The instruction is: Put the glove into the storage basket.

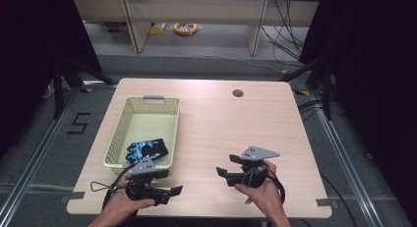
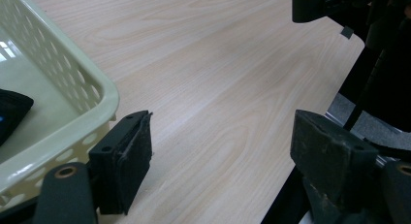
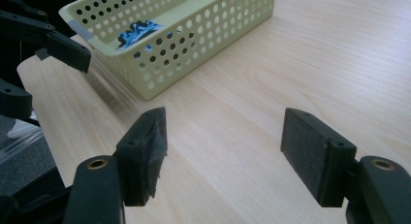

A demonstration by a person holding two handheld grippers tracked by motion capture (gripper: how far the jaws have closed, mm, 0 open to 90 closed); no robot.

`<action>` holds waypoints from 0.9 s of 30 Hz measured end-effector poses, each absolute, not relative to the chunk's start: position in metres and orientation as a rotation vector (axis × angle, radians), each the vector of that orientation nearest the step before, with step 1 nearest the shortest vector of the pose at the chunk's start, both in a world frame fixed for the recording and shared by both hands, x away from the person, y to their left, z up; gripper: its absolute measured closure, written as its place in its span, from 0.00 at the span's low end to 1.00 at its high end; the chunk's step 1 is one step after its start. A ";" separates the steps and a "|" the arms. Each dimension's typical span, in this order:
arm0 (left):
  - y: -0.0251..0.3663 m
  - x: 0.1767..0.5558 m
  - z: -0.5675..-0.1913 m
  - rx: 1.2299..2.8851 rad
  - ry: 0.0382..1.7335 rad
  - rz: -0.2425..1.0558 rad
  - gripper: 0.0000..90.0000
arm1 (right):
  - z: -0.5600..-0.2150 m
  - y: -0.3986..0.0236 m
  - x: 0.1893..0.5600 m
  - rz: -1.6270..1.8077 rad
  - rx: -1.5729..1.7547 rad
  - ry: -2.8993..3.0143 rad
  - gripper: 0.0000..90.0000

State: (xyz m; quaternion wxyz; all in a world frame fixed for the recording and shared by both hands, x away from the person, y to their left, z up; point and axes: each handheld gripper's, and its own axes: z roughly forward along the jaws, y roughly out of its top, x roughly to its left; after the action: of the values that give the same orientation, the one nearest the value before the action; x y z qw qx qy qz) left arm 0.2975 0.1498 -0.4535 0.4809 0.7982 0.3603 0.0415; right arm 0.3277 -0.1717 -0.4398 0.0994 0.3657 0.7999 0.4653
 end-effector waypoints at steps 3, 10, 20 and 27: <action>0.148 0.295 -0.458 1.960 0.888 0.100 0.25 | -0.445 -0.176 0.324 1.373 1.069 2.366 0.37; 0.144 0.287 -0.474 1.991 0.867 0.098 0.24 | -0.457 -0.182 0.313 1.371 1.094 2.371 0.35; 0.143 0.279 -0.500 2.039 0.856 0.091 0.21 | -0.478 -0.188 0.302 1.381 1.151 2.408 0.34; 0.143 0.276 -0.508 2.075 0.842 0.118 0.21 | -0.493 -0.192 0.298 1.366 1.104 2.440 0.31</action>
State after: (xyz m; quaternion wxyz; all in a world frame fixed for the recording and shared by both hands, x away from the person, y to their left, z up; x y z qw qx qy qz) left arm 0.2763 0.1428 -0.5079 0.4345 0.8334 0.3383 0.0475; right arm 0.2980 -0.1922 -0.4929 0.0674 0.3664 0.8097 0.4534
